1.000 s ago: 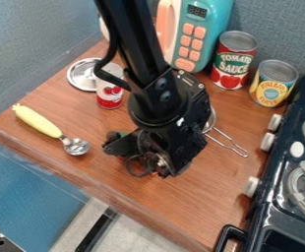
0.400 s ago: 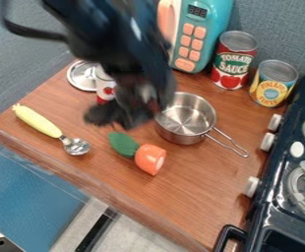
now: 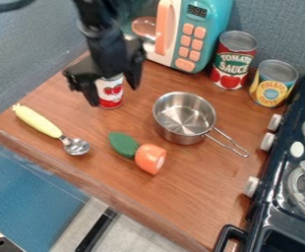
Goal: Push the orange object below the silver pot
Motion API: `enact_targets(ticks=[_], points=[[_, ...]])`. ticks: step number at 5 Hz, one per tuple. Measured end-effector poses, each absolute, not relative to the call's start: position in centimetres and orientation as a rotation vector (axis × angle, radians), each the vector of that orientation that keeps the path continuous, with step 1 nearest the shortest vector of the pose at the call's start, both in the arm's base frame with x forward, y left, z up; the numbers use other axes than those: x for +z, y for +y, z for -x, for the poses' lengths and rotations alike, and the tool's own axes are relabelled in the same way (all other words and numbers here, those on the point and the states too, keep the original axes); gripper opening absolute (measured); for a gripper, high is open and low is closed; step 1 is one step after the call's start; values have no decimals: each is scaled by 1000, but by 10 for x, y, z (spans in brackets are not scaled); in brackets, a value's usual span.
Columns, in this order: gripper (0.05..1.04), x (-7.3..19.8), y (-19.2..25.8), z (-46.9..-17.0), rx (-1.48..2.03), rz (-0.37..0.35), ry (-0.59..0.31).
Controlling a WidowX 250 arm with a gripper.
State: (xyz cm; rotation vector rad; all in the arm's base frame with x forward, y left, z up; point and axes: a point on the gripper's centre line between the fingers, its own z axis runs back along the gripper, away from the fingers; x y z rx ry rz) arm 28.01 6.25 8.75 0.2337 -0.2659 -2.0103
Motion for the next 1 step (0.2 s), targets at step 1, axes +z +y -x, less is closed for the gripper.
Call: enact_targets(ticks=[1], points=[[1000, 88, 59, -280, -2018, -216, -280]])
